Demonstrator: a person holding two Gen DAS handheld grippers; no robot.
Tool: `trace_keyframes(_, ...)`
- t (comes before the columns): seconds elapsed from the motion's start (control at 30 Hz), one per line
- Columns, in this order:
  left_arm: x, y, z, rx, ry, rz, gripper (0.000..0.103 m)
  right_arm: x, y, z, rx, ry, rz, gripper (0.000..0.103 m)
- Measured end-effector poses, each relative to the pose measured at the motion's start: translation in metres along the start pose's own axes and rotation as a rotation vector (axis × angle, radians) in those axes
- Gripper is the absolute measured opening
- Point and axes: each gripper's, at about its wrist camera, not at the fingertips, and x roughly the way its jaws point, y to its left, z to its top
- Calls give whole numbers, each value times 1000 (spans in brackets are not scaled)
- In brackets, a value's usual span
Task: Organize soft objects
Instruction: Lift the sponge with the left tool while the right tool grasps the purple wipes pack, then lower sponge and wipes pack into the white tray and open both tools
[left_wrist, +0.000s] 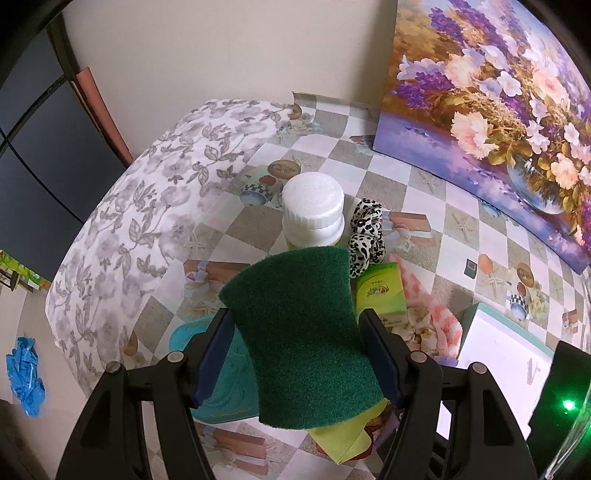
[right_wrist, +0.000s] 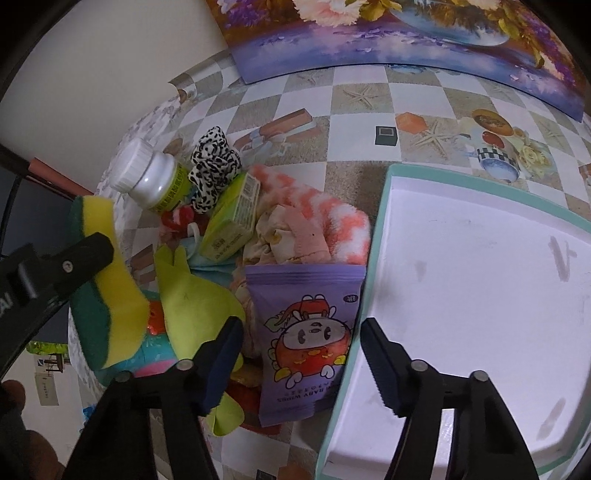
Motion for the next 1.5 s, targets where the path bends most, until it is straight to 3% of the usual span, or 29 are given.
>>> trace_keyframes(0.13,-1,1,0,-4,4,-3,71,0,0,0,-1,-5,-24,57)
trace_keyframes(0.33,-6,0,0,-6,-4,-4,71,-7,-4,-1,20,-20,-8,51)
trace_keyframes(0.67,-16,-4,-2,-11,-12,-15,71,-23,-1,-1,9,-43,27,49)
trace_keyframes(0.97,-44,-8,-1,-15,-68,-42,71,-73,-12,5,40,-137,62,49)
trace_keyframes(1.23,-65,-35,-5,47,-104,-91,72,-121,-63,4,131,-235,-47,49)
trace_keyframes(1.5,-68,-93,-26,177,-78,-143,72,-135,-138,-4,252,-222,-191,49)
